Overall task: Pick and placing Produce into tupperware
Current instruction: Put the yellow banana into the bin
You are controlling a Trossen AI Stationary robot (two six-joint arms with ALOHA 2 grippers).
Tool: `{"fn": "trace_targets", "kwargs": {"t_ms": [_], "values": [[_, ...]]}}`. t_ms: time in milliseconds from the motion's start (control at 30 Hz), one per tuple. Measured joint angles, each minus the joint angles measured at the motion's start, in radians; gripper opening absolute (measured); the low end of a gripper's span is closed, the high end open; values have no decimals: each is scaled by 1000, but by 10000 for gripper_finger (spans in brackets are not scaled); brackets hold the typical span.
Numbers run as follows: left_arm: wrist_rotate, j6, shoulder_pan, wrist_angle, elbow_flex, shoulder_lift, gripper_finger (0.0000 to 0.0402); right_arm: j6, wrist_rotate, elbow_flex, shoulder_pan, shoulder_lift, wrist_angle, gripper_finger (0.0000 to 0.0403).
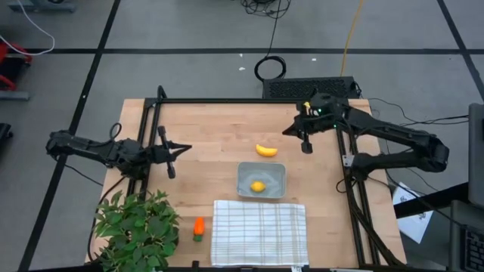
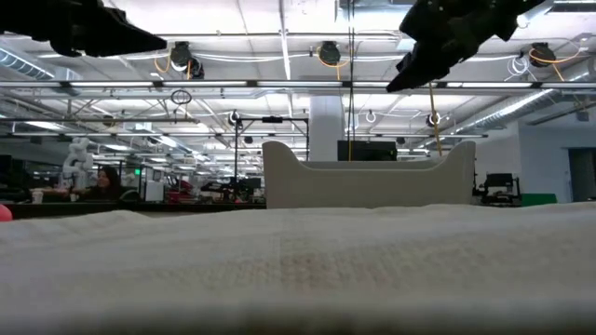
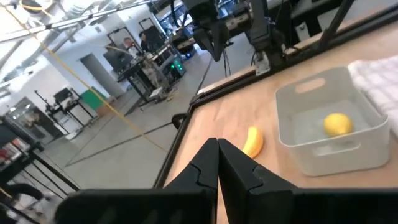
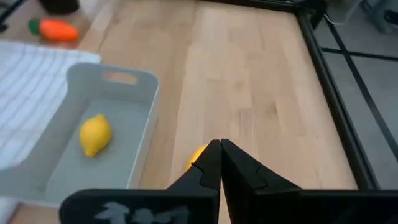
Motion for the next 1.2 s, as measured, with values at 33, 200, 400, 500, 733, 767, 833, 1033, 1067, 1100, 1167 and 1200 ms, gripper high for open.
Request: {"fn": "trace_targets", "kwargs": {"t_ms": [33,200,400,500,733,767,833,1033,1067,1100,1167,1200], "values": [[0,-15,0,0,0,-1,12,-23,-1,0,-1,8,-10,0],[-7,-55,-1,-34,0,0,14,-61,2,0,-2,49,-37,0],[-13,-50,-1,-36,0,0,2,-12,-6,0,-70,134,35,0],[-42,-61,-1,-38,0,-2,5,-39,-101,0,-129,185,29,0],[-70,-82,-1,-69,0,-2,13,-36,-206,52,-206,297,-41,0],[-70,-82,-1,-68,0,-2,12,-50,-206,68,-213,304,-61,0],[-71,-82,-1,-69,0,-2,8,-53,-205,96,-224,320,-76,0],[-109,-87,-1,-56,0,-3,6,-17,-154,109,-227,366,-8,0],[-119,-89,-1,-54,0,-3,9,-20,-141,109,-224,375,2,0],[-126,-90,-1,-55,0,-3,13,-27,-126,109,-219,385,12,0],[-140,-90,-1,-59,0,-3,19,-40,-120,109,-215,403,34,0],[-144,-93,-1,-61,0,-3,20,-46,-121,109,-213,412,46,2]]}}
